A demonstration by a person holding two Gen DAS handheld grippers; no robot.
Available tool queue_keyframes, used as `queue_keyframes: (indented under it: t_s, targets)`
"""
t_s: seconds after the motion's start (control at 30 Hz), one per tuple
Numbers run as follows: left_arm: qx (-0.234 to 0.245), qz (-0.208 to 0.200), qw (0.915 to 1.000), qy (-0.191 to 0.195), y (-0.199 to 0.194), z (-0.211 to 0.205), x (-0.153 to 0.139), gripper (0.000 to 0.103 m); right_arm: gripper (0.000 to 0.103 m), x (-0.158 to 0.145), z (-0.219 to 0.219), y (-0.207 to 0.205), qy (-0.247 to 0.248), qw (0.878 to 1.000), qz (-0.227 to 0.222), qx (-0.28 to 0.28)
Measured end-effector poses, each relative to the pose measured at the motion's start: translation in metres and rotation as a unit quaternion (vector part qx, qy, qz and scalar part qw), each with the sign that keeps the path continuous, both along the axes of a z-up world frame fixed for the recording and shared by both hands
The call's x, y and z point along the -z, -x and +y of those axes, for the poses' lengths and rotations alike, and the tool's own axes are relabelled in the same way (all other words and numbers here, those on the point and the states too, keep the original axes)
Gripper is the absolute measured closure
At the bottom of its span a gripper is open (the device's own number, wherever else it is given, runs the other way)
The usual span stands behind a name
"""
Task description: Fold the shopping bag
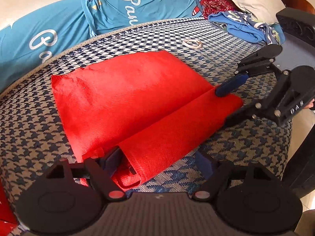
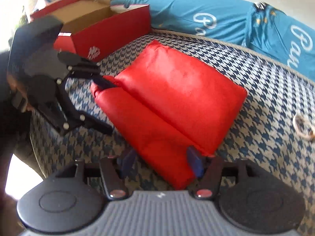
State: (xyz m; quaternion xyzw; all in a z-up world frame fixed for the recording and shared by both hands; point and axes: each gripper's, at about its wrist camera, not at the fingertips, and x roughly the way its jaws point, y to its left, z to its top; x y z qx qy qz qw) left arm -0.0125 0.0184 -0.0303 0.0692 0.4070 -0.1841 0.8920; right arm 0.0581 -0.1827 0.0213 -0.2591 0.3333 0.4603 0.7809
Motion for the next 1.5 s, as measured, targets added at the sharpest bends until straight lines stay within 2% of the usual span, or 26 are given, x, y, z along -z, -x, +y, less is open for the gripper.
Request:
queue_keyframes:
  t_s: [0.1,0.27,0.4,0.5,0.67,0.8,0.93,1.07,1.27,1.5]
  targets:
    - [-0.02,0.011,0.9992,0.033,-0.003,0.008,-0.003,0.024,0.046,0.002,0.004,0.007,0.009,1.0,-0.022,-0.008]
    - [-0.035,0.025,0.9972,0.061,-0.011,0.016,-0.005,0.024,0.047,0.008,0.01,0.019,0.033,0.996,-0.076,-0.015]
    - [-0.047,0.038,0.9942,0.089,-0.016,0.024,-0.006,0.024,0.053,0.01,0.013,0.018,0.035,0.996,-0.087,0.002]
    - [-0.047,0.039,0.9936,0.095,-0.017,0.026,-0.006,0.024,0.054,0.007,0.012,0.01,0.02,0.998,-0.06,0.021]
    - [-0.029,0.029,0.9969,0.066,-0.015,0.021,-0.007,0.023,0.057,0.001,0.001,-0.012,-0.023,0.998,0.012,0.063]
    - [-0.012,0.02,0.9993,0.031,-0.012,0.014,-0.007,0.023,0.058,-0.004,-0.008,-0.03,-0.059,0.991,0.07,0.097]
    - [-0.008,0.023,0.9994,0.024,-0.013,0.012,-0.008,0.023,0.059,-0.007,-0.013,-0.043,-0.079,0.983,0.107,0.123]
    - [-0.01,0.037,0.9986,0.038,-0.017,0.015,-0.01,0.023,0.061,-0.01,-0.012,-0.051,-0.085,0.978,0.123,0.147]
    - [-0.016,0.071,0.9934,0.088,-0.022,0.027,-0.015,0.023,0.062,-0.01,-0.008,-0.062,-0.093,0.969,0.145,0.177]
    - [-0.025,0.075,0.9922,0.096,-0.024,0.028,-0.016,0.023,0.062,-0.008,-0.001,-0.072,-0.095,0.959,0.167,0.208]
